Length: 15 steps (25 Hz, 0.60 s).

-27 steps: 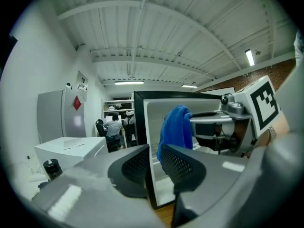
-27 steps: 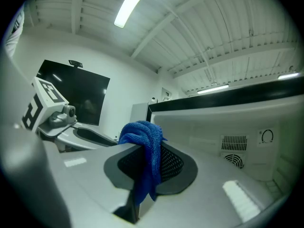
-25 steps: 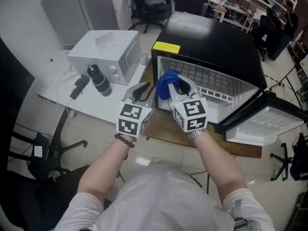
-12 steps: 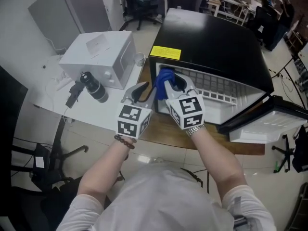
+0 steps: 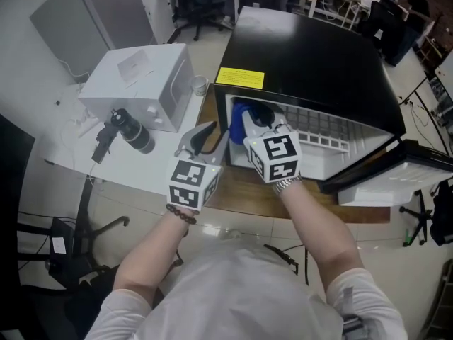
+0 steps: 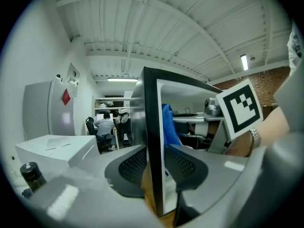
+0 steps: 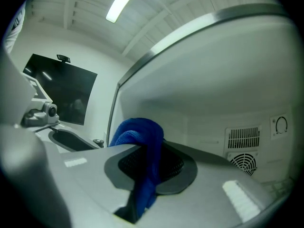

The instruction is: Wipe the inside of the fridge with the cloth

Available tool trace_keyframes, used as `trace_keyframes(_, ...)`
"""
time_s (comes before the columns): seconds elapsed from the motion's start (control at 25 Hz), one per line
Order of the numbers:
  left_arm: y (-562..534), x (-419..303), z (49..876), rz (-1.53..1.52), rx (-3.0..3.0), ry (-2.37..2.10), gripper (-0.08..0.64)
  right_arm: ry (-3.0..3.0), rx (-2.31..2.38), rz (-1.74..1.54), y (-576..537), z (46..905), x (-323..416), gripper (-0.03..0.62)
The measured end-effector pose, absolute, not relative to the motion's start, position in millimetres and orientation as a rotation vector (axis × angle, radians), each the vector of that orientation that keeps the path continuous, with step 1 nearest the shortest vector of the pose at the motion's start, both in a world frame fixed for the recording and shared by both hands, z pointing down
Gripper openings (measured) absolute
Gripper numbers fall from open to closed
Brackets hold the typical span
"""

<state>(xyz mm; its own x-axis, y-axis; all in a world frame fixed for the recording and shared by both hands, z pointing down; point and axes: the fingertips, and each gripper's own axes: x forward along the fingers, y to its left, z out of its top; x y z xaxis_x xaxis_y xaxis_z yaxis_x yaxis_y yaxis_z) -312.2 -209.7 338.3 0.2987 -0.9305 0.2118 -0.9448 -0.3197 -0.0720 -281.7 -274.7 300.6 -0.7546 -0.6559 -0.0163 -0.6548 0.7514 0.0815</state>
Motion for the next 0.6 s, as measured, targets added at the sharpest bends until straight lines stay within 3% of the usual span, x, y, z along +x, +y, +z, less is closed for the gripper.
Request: trace_keyframes(0.6, -220, -311, 341, 0.329, 2.481, -1.787, 0.118, -2.861, 1.201, -0.044, -317, 318, -284, 0.043)
